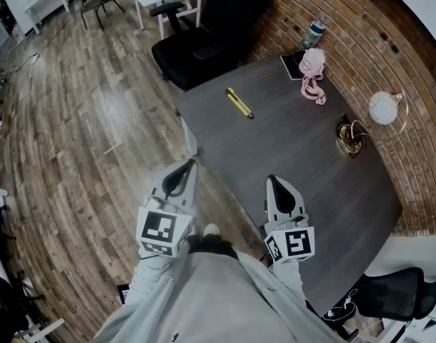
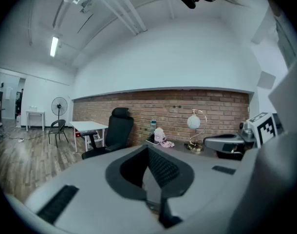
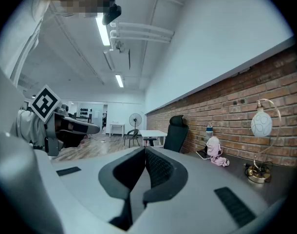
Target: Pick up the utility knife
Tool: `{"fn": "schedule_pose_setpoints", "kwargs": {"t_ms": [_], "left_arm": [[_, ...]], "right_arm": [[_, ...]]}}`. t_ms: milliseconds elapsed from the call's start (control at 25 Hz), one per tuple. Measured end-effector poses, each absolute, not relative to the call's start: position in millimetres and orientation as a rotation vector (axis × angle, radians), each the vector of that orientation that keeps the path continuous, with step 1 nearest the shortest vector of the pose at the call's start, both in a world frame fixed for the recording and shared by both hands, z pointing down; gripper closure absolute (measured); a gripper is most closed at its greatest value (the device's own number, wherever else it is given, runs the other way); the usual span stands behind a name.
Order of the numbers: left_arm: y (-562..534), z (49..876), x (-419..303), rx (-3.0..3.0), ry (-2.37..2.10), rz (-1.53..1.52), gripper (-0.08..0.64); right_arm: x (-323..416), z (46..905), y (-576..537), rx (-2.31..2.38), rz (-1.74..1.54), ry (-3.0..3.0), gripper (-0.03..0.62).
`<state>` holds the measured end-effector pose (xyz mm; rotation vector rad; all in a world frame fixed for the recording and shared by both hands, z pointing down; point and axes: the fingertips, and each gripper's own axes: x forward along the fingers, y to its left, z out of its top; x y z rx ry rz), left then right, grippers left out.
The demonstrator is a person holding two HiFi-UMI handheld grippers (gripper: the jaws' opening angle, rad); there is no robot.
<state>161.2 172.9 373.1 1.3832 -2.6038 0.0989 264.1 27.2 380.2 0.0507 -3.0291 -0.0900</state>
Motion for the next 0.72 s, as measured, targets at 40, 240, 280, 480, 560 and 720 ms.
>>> {"fn": "schedule_pose_setpoints", "kwargs": {"t_ms": [40, 240, 280, 480, 560, 720], "left_arm": [[172, 373, 162, 1.375, -2.608, 0.098, 0.541], [178, 377, 166, 1.332, -2.63, 0.105, 0.541], [180, 378, 166, 1.32, -2.632, 0.102, 0.541], [189, 381, 157, 1.273, -2.649, 0.093, 0.541], [190, 382, 149, 1.262, -2.654, 0.087, 0.541], [194, 385, 120, 1.266, -2.66, 0.082, 0.541]], "right_arm": [[264, 380, 26, 0.042, -0.09, -3.033, 0.574], [263, 380, 25, -0.012, -0.084, -3.046, 0.574], [262, 381, 26, -0.025, -0.08, -3.047, 0.574], [249, 385, 34, -0.086, -0.06, -3.043, 0.574], [238, 386, 39, -0.111, -0.059, -3.041, 0.574], [207, 389, 47, -0.141, -0.063, -3.035, 0.574]]}}
